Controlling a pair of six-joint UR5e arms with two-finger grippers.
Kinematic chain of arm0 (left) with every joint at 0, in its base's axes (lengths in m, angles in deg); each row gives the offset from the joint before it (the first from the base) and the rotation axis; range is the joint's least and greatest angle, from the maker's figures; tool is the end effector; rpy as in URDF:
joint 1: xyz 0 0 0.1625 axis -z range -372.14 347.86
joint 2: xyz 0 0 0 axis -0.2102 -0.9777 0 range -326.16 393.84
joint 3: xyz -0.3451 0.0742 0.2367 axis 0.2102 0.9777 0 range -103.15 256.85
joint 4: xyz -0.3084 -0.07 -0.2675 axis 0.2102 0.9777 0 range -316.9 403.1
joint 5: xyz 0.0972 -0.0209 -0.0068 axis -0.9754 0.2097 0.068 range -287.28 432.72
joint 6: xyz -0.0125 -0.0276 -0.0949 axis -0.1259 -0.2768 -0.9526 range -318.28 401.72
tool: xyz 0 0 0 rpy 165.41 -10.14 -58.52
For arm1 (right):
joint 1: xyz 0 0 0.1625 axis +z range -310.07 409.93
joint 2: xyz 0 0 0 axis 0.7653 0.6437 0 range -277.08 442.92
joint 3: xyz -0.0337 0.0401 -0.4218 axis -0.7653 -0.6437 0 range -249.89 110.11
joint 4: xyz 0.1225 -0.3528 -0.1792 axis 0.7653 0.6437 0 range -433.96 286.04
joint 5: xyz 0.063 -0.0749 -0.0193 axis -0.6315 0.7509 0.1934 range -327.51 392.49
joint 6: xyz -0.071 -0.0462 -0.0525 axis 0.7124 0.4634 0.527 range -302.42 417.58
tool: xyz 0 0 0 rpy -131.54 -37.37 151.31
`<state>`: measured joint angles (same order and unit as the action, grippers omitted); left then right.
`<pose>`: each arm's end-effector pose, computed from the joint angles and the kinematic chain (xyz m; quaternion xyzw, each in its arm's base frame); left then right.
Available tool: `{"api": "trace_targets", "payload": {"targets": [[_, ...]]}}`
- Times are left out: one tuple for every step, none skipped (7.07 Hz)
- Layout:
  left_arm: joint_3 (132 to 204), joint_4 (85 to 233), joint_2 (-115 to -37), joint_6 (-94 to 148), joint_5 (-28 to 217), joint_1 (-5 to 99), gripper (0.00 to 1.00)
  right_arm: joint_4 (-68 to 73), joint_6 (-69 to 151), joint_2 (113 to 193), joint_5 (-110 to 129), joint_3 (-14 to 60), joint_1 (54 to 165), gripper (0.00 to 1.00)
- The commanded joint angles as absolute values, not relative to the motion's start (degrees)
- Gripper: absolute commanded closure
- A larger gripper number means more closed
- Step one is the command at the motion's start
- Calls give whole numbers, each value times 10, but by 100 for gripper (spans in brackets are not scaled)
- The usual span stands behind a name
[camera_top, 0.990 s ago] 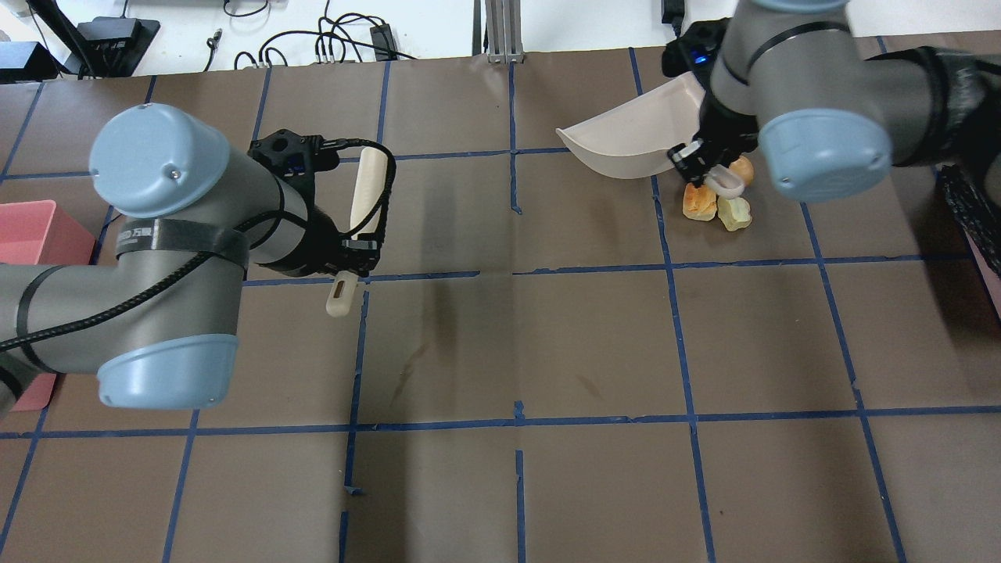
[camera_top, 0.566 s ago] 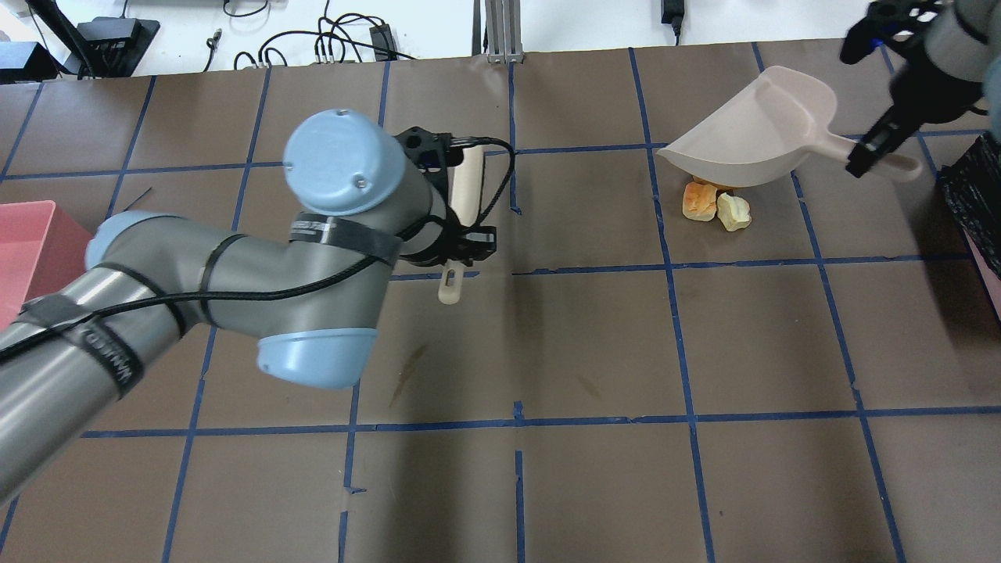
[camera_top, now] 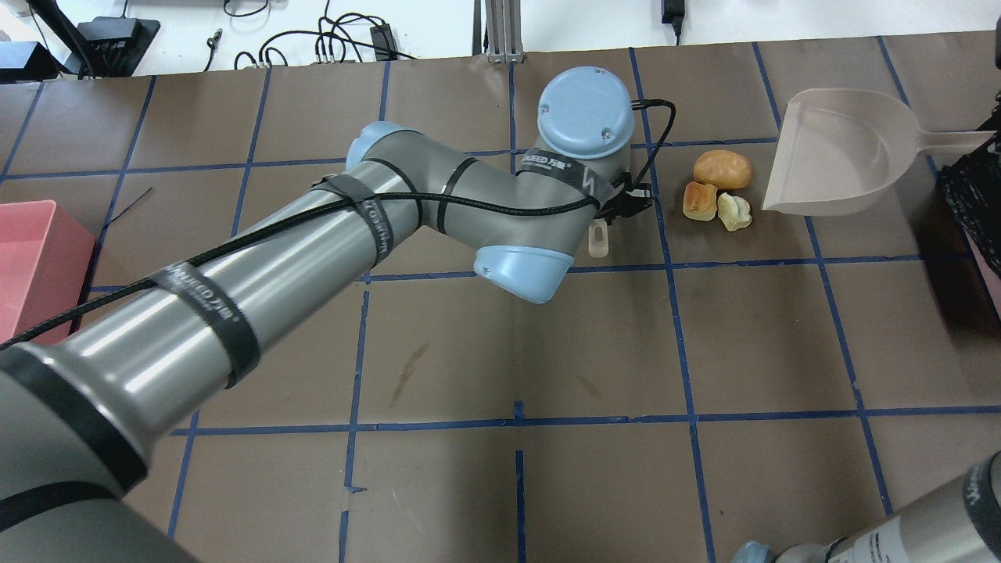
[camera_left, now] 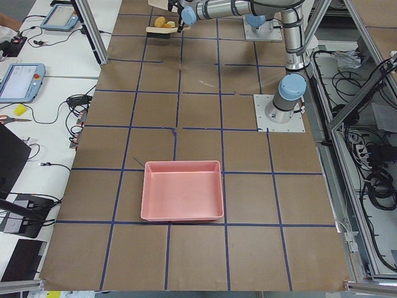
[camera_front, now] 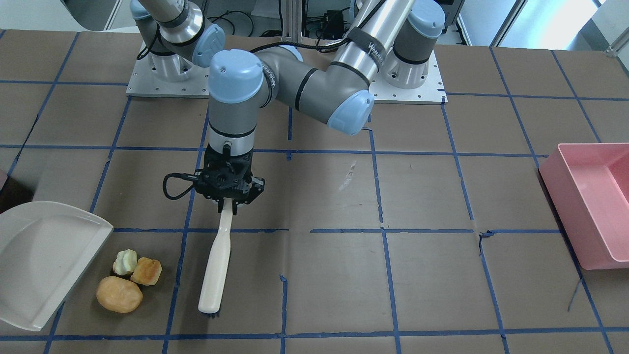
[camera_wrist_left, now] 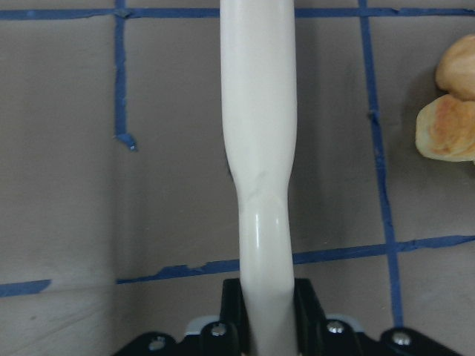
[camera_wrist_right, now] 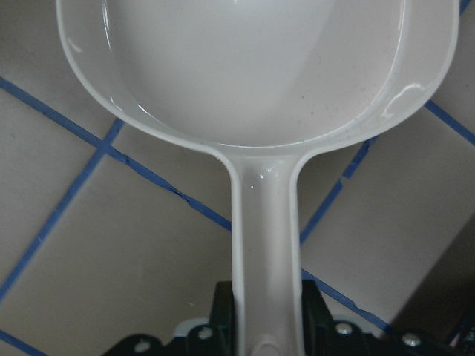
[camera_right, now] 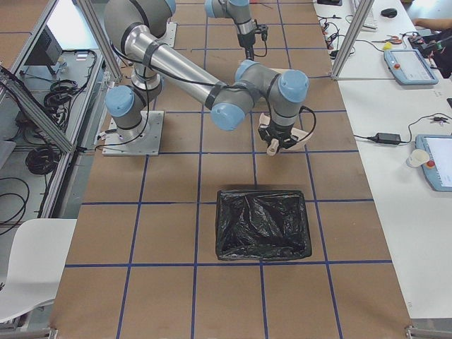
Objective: Sweep and dump trash in nearest bin
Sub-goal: 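Place the dustpan beside the bread with the right gripper while the left brings the brush, then sweep the bread pieces into the dustpan with the brush in the left gripper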
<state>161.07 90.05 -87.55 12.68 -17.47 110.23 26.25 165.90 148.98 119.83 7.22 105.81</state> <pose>-0.4870 -0.5201 0.2905 -0.0284 -0.9880 0.1311 0.0760 -0.2536 -0.6202 0.3748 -0.6029 0.7974 -0.0196 0.0144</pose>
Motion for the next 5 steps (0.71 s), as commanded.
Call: {"api": "trace_targets", "payload": {"targets": [[1544,899,-951,97,-177,1128,100,274,1835,1432,1195,29,1056,100],[1518,899,-974,87,-181,1138,100,331,1913,1407,1192,28,1055,100],[1498,899,-994,85,-181,1142,100,333,1908,1395,1191,28,1051,100],[1481,900,-1014,83,-182,1146,100,335,1884,1395,1187,29,1051,100],[1464,900,-1026,74,-182,1156,100,339,1865,1382,1180,31,1057,100]]}}
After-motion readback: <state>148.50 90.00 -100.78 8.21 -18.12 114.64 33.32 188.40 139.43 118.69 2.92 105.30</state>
